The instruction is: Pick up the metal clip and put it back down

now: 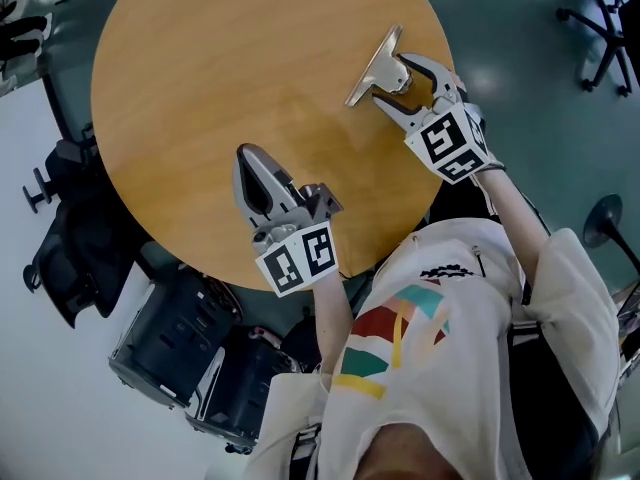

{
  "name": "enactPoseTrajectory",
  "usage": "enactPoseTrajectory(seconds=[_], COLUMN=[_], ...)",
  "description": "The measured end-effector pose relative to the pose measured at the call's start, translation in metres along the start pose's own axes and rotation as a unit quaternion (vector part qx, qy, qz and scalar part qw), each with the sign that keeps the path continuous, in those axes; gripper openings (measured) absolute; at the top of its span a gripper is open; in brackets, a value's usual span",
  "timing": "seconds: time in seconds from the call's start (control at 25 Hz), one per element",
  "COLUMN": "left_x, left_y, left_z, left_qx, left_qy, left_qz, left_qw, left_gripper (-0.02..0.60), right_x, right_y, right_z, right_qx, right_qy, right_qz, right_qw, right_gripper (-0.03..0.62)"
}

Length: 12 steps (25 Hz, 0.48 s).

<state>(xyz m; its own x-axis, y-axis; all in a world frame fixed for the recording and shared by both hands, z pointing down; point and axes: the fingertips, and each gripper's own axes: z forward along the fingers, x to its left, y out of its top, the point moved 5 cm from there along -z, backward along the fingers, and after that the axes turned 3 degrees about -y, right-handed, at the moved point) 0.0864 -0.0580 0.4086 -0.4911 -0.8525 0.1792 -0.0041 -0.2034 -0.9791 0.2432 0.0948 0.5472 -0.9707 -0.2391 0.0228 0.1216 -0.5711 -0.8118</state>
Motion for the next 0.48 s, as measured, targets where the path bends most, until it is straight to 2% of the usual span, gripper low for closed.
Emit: enactPoseTrajectory(seconds=[0.12,0.28,0.32,0.4,0.44,0.48], left_x=[0.016,0.03,0.031,0.039,0.044,0.049], left_y=[0.028,0.069,0.075,0.091,0.101,0.112], left_z=[-0.009,-0.051,-0.065,-0.087,-0.095,-0.103], left_qx=[-0.032,-0.086,-0.095,-0.112,-0.118,-0.12], left_qy=[0.016,0.048,0.06,0.093,0.111,0.126], left_qz=[-0.002,-0.001,0.001,0.01,0.018,0.027], left_qw=[0.9994,0.9951,0.9937,0.9893,0.9867,0.9844], left_gripper=[0.043,0.043,0.043,0.043,0.043,0.043], right_x=[-0.003,0.003,0.011,0.032,0.044,0.058], right_y=[0.058,0.143,0.16,0.198,0.219,0.239], right_z=[-0.023,-0.07,-0.081,-0.09,-0.093,-0.097], right_qx=[-0.055,-0.16,-0.185,-0.224,-0.243,-0.268], right_qy=[-0.018,-0.028,-0.019,0.014,0.037,0.062], right_qz=[-0.017,-0.022,-0.037,-0.11,-0.152,-0.171], right_qw=[0.998,0.986,0.982,0.968,0.958,0.946], right_gripper=[0.295,0.295,0.294,0.293,0.293,0.293])
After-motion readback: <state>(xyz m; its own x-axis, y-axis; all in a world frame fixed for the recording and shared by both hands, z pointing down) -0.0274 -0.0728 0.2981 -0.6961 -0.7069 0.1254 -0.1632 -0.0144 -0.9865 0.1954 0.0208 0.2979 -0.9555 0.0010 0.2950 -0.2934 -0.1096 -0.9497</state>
